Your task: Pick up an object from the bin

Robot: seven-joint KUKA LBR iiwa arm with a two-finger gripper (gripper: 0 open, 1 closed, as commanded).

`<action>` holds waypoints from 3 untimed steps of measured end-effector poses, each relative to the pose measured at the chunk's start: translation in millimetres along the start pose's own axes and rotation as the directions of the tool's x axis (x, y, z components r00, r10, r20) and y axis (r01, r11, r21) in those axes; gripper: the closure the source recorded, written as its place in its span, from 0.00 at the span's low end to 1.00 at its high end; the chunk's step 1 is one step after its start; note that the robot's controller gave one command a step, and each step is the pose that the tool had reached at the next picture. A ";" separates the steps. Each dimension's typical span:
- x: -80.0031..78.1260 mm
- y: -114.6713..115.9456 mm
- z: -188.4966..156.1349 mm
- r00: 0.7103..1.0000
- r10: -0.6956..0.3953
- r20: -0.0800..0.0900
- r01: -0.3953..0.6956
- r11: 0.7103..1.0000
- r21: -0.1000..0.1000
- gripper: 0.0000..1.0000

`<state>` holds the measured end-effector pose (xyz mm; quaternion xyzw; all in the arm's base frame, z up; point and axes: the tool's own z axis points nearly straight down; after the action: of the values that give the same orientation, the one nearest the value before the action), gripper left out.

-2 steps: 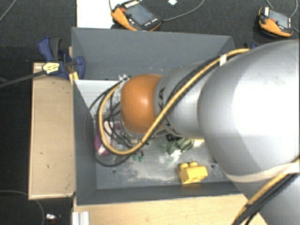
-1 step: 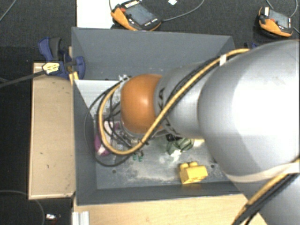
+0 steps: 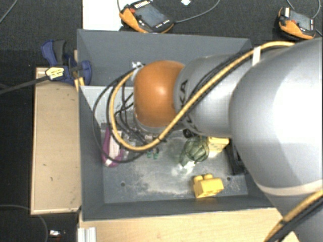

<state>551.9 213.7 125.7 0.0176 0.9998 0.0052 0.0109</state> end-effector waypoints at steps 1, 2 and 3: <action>27.0 -4.2 -13.3 1.000 -0.002 -0.012 0.002 1.000 0.003 1.00; -4.6 -7.7 25.8 0.999 0.038 -0.003 -0.038 0.999 0.002 1.00; 8.0 -20.2 -6.1 0.999 -0.040 -0.006 0.040 0.999 0.000 1.00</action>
Offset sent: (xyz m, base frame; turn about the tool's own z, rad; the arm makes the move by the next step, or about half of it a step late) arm 0.0036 -0.0071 -0.0244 0.0410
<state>543.0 193.7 131.3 -0.0026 1.0000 0.0048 0.0081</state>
